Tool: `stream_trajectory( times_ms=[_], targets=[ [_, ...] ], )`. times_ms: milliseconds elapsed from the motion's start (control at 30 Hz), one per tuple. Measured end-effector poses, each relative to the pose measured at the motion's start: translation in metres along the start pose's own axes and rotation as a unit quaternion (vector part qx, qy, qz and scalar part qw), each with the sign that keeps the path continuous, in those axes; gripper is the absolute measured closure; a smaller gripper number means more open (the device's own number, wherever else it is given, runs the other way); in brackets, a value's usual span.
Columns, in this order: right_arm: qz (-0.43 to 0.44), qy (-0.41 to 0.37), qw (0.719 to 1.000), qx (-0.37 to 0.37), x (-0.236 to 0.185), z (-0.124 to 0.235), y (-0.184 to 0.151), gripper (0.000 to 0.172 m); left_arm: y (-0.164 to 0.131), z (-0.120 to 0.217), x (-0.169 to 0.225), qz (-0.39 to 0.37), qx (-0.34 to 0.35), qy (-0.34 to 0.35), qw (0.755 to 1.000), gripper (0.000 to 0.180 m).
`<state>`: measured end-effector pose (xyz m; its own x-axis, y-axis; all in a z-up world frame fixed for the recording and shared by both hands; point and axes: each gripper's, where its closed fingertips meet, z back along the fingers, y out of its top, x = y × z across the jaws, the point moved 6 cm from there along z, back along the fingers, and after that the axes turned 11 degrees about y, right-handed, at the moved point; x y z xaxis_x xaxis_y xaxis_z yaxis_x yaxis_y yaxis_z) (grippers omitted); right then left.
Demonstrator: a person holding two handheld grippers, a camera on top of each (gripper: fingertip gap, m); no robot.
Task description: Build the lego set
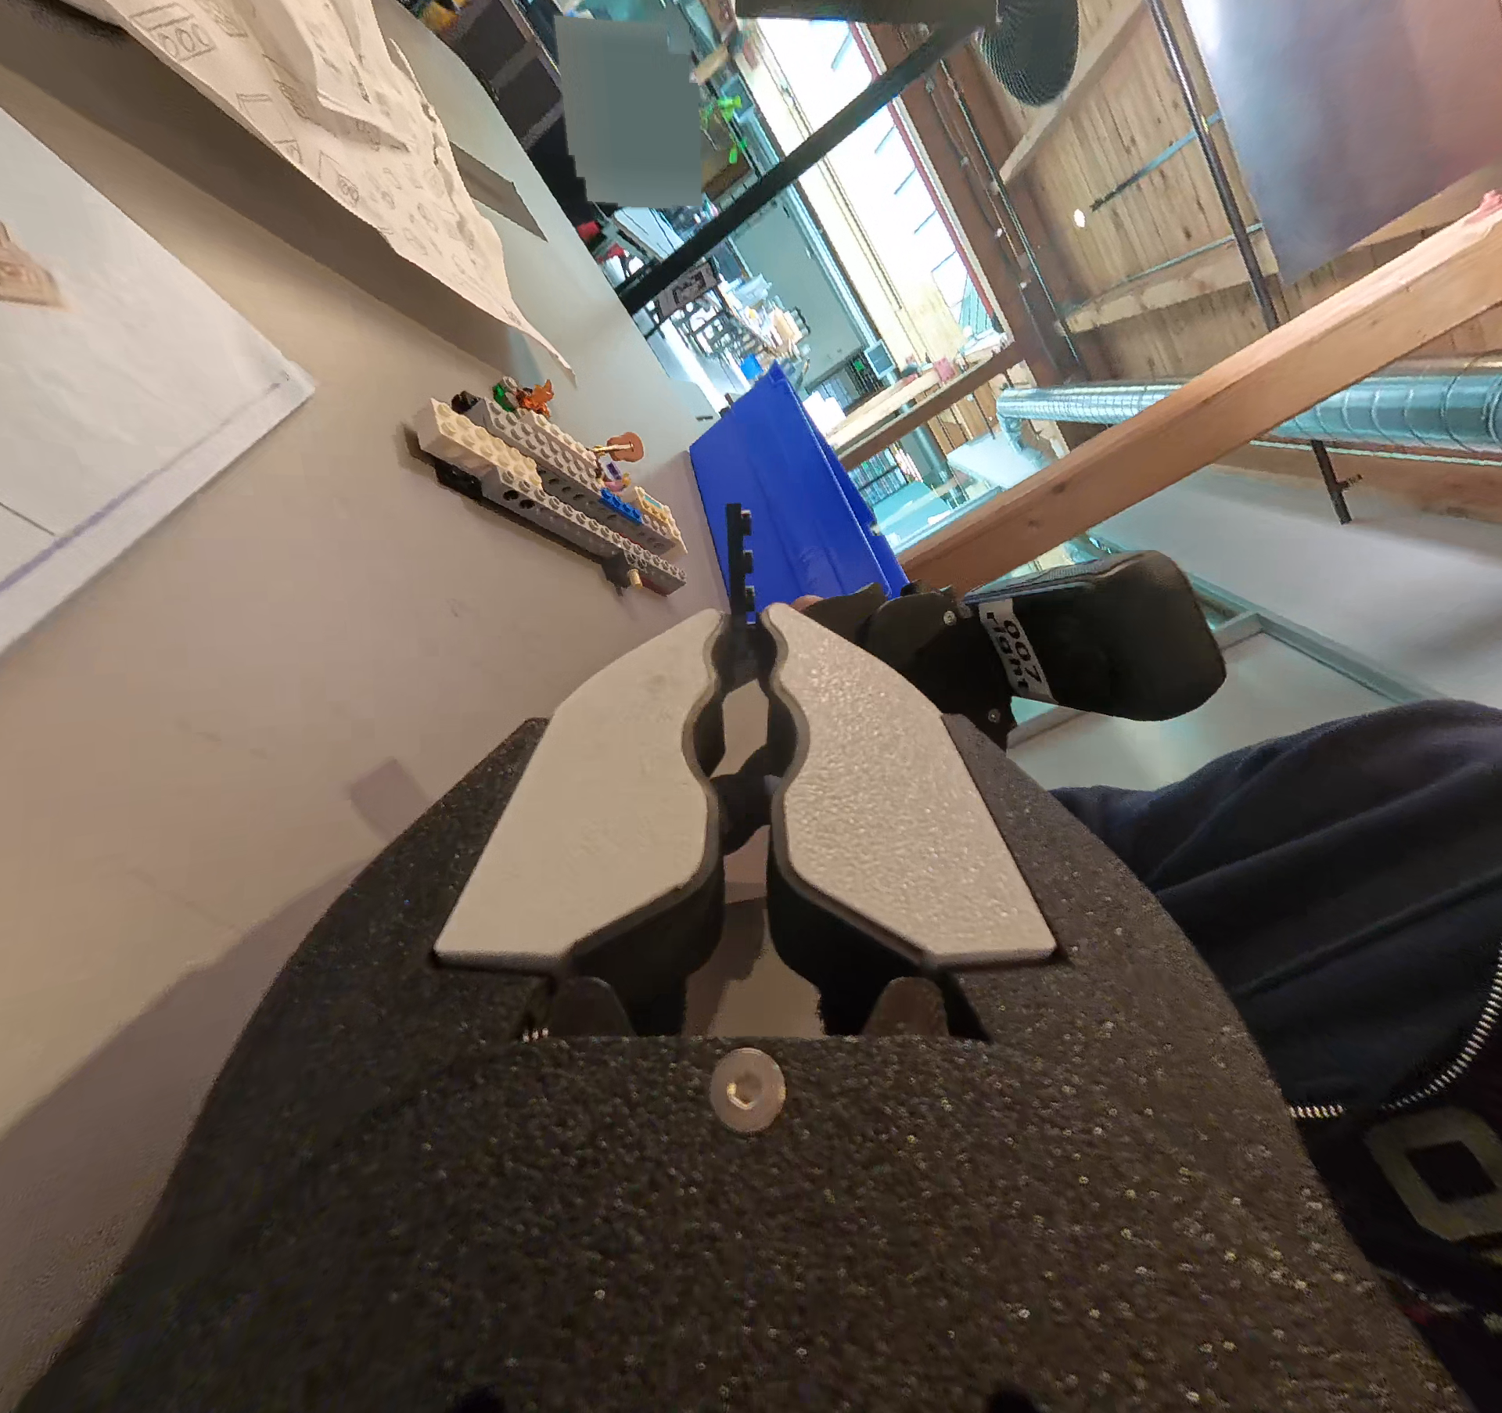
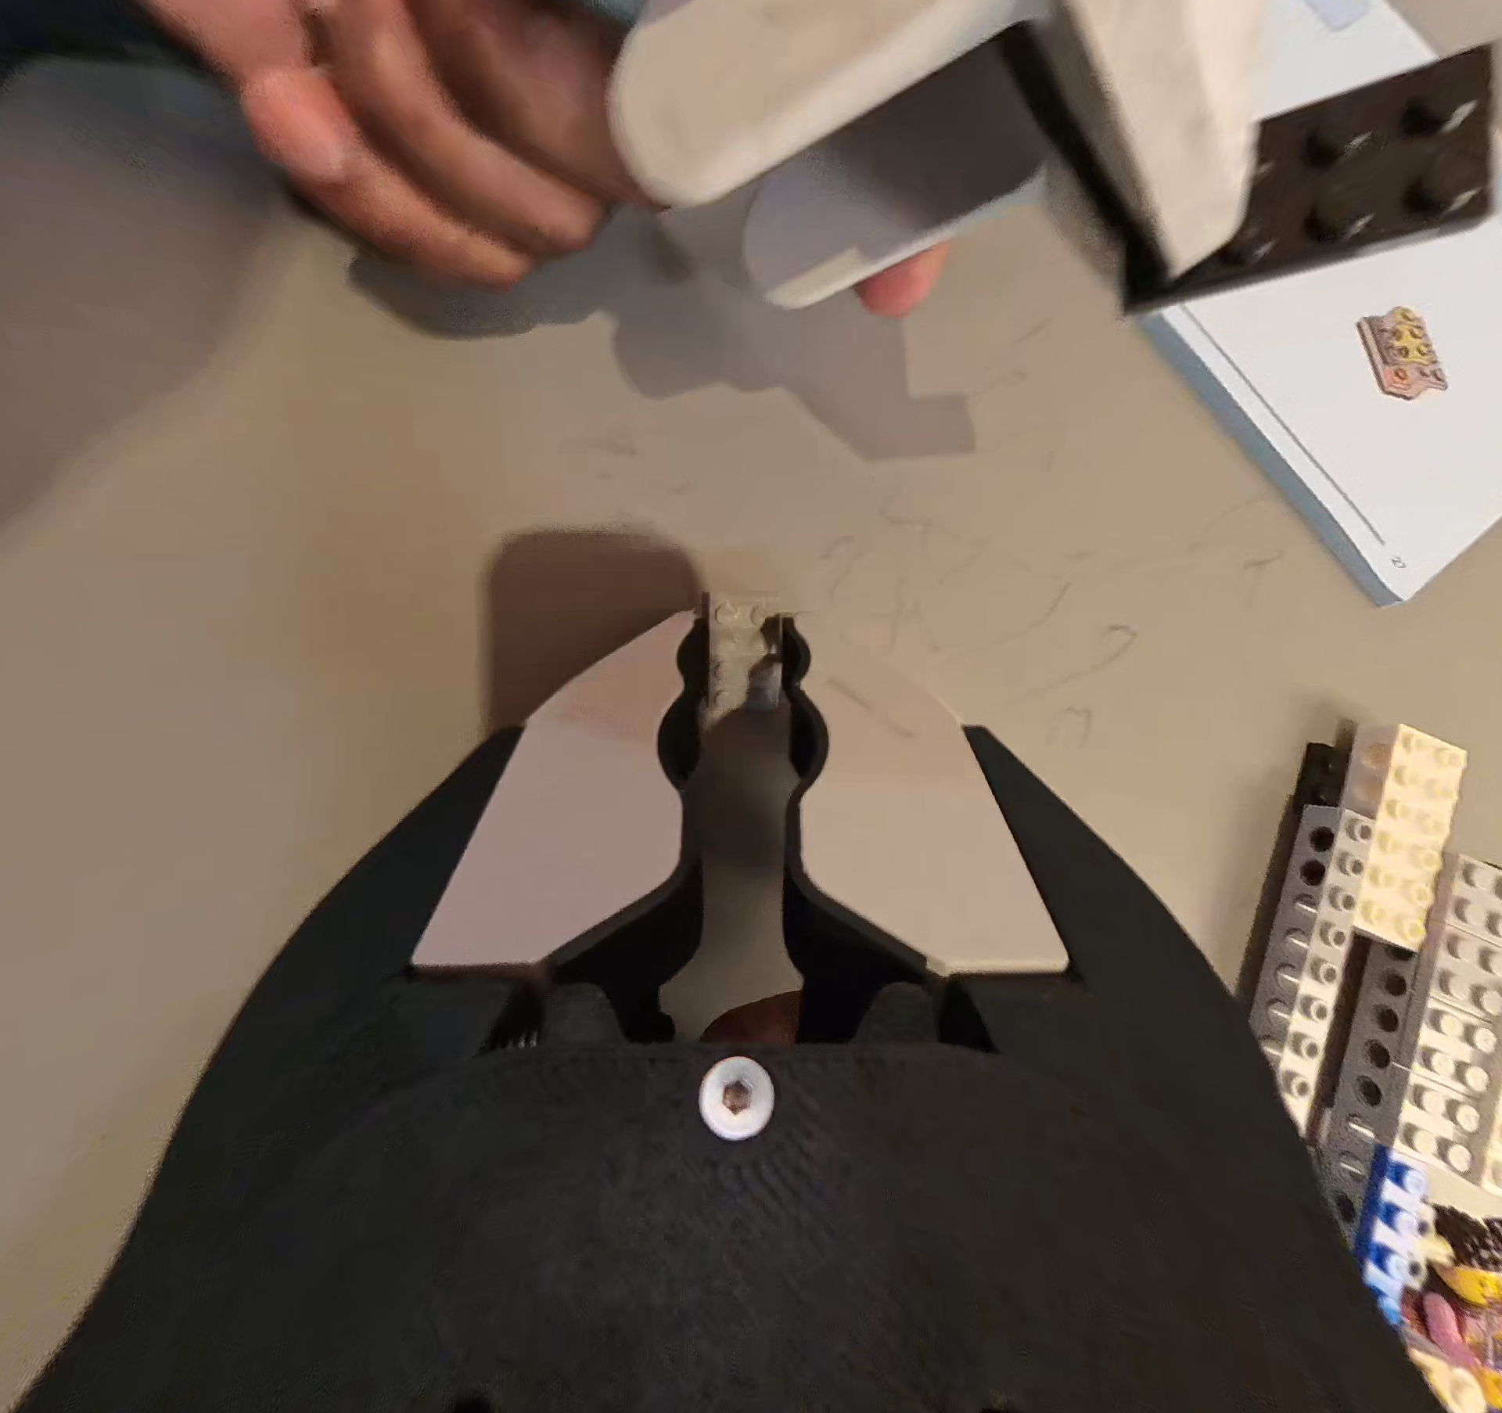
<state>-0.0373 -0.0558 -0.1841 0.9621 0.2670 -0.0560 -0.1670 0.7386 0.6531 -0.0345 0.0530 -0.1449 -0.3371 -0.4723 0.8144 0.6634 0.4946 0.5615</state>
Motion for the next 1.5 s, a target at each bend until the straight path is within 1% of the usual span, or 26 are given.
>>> stream_trajectory(
  times_ms=[67, 167, 233, 300, 400, 467, 567, 733, 867, 1067, 1267, 1500],
  targets=[
    [-0.013, -0.022, 1.000, -0.010, 0.004, 0.004, 0.001, 0.155, -0.010, 0.001, 0.005, 0.015, 0.021, 0.017, 1.000, 0.176],
    [-0.023, -0.060, 0.998, -0.018, 0.012, 0.024, 0.007, 0.155, -0.021, 0.008, 0.005, 0.060, 0.065, 0.051, 0.995, 0.176],
    [-0.012, -0.077, 0.997, -0.020, 0.014, 0.043, 0.020, 0.155, -0.026, 0.013, 0.004, 0.088, 0.083, 0.069, 0.990, 0.176],
    [0.002, -0.082, 0.996, -0.026, 0.013, 0.057, 0.037, 0.155, -0.030, 0.016, 0.004, 0.100, 0.098, 0.084, 0.987, 0.176],
    [0.028, -0.070, 0.996, -0.047, 0.010, 0.065, 0.062, 0.155, -0.038, 0.016, 0.005, 0.102, 0.103, 0.111, 0.983, 0.176],
    [0.043, -0.053, 0.995, -0.071, 0.011, 0.062, 0.071, 0.155, -0.045, 0.010, 0.009, 0.116, 0.096, 0.110, 0.982, 0.176],
    [0.065, -0.021, 0.989, -0.128, 0.017, 0.055, 0.073, 0.155, -0.055, 0.003, 0.013, 0.127, 0.075, 0.113, 0.983, 0.176],
    [0.088, 0.035, 0.975, -0.199, 0.022, 0.042, 0.070, 0.155, -0.059, -0.001, 0.014, 0.119, 0.059, 0.121, 0.984, 0.176],
    [0.093, 0.050, 0.967, -0.231, 0.027, 0.033, 0.068, 0.155, -0.058, 0.000, 0.011, 0.138, 0.060, 0.116, 0.982, 0.176],
    [0.093, 0.072, 0.965, -0.236, 0.027, 0.027, 0.072, 0.155, -0.058, 0.001, 0.008, 0.150, 0.055, 0.118, 0.980, 0.176],
    [0.105, 0.074, 0.959, -0.252, 0.027, 0.024, 0.078, 0.155, -0.057, 0.002, 0.007, 0.158, 0.059, 0.113, 0.979, 0.176],
    [0.094, 0.087, 0.958, -0.255, 0.027, 0.025, 0.081, 0.155, -0.057, 0.003, 0.009, 0.154, 0.065, 0.106, 0.980, 0.176]
  ],
)
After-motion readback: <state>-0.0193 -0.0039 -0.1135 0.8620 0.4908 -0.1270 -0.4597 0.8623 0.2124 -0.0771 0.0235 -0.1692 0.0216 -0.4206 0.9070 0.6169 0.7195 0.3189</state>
